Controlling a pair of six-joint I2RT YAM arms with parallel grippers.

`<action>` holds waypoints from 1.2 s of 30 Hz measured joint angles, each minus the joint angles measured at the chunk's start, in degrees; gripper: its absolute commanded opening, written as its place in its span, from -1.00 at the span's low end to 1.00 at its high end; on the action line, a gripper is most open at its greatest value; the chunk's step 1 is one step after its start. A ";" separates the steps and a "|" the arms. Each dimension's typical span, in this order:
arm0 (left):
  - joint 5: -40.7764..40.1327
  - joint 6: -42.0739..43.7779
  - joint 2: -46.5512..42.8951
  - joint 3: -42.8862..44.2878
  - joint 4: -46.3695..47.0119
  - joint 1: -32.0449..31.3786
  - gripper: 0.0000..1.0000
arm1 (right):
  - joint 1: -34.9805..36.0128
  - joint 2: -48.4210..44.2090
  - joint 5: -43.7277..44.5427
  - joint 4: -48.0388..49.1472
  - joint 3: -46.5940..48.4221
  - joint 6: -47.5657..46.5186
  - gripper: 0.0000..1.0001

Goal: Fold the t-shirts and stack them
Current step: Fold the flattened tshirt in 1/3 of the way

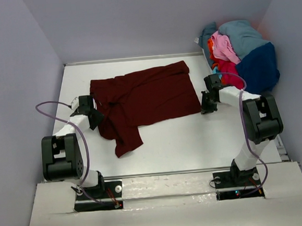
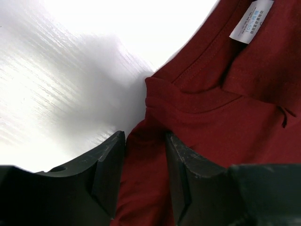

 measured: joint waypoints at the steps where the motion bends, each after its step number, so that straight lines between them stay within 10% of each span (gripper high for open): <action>1: -0.09 0.17 0.09 0.00 0.09 0.00 -0.07 | 0.04 0.00 0.22 0.31 0.00 0.07 -0.78; 8: -0.31 1.81 2.16 0.00 0.81 0.00 -0.89 | 0.22 0.00 2.58 4.79 -0.13 2.67 -0.86; 14: -1.88 3.45 2.21 0.07 0.74 0.00 -0.89 | 0.22 -0.11 4.74 7.17 -1.66 4.31 -0.86; 19: -2.16 5.29 1.81 0.37 0.68 0.00 -0.89 | 0.22 -1.90 3.98 6.36 -1.90 4.57 0.37; 21: -2.16 5.79 1.51 0.37 0.72 0.00 -0.89 | 0.22 -2.56 2.89 6.14 -1.90 5.27 0.43; 36: -1.84 6.56 -0.63 0.15 1.22 0.00 -0.89 | 0.22 -6.51 0.42 5.07 -1.22 10.23 0.19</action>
